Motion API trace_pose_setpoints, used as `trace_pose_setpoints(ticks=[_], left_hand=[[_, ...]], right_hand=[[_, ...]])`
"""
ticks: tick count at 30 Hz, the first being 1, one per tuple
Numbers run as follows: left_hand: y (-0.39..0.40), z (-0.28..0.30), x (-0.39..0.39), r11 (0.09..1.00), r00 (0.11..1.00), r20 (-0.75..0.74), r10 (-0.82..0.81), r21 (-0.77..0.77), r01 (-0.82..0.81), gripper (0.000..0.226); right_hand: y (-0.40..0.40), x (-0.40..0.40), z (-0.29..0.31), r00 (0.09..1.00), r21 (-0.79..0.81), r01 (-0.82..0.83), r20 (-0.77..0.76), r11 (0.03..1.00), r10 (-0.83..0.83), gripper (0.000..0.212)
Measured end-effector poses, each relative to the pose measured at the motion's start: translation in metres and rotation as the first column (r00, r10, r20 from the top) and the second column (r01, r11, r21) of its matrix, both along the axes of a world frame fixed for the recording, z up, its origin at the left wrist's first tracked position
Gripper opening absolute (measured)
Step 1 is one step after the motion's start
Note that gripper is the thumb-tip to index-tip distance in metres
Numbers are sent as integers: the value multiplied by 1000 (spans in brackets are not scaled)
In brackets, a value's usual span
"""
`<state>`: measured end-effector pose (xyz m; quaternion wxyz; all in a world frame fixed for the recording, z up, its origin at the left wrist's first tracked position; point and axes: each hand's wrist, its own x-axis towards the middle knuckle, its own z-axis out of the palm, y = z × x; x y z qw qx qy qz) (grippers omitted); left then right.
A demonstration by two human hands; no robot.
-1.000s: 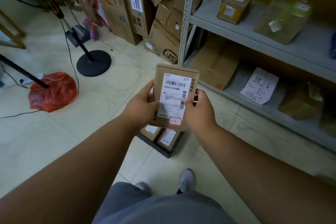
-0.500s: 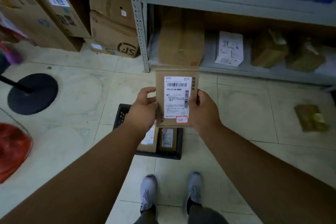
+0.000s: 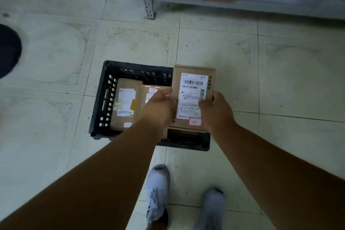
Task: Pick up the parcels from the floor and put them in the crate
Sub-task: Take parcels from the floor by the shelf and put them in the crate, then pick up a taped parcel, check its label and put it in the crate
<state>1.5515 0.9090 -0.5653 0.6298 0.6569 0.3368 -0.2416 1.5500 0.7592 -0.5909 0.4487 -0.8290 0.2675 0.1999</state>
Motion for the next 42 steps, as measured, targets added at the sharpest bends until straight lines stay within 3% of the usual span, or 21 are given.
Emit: trace_pose_setpoints(ticks=[3,5,8,12,14,18,20,21,25,29,33,37,42], left_hand=[[1,-57,-7,999,999,-36,-25,24,26,24],[1,-88,-11,993,991,-69,-112,34,115,24],[-1,-117,-14,960,956,-103,-274,23,278,24],[-6,-143,-10,857,877,-104,-469,187,481,27],[-11,-148,-8,746,808,-113,-578,327,580,31],[-22,-150,-11,382,562,-318,-763,480,790,32],[-25,-148,-11,319,508,-359,-783,468,824,30],[-24,-149,-10,339,523,-350,-777,467,817,30],[-27,-116,-7,610,753,-155,-640,494,620,41],[-38,-32,-2,693,816,85,-572,583,425,38],[-51,83,3,799,818,336,-467,557,228,35],[-57,201,3,873,760,529,-379,476,103,34],[-68,340,-10,860,632,628,-455,495,127,42]], right_hand=[[7,-8,-58,1000,-12,-26,10,1000,26,35],[11,-12,-88,1000,-29,-15,27,999,16,47],[14,-22,-123,994,-113,-86,53,990,92,49],[16,-28,-142,981,-166,-196,-52,967,190,51],[17,-28,-145,968,-154,-244,-88,957,233,50],[18,-30,-145,926,-111,-337,-216,935,308,43],[16,-31,-141,918,-126,-362,-218,923,330,40],[16,-31,-136,923,-138,-365,-185,921,338,39],[12,-23,-96,946,-185,-318,-2,930,324,41],[5,-4,-16,945,-220,-239,172,946,279,34],[-9,11,103,926,-234,-139,315,962,210,33],[-15,10,231,909,-191,-43,399,981,117,35],[-28,-17,386,838,-182,23,540,983,81,37]])
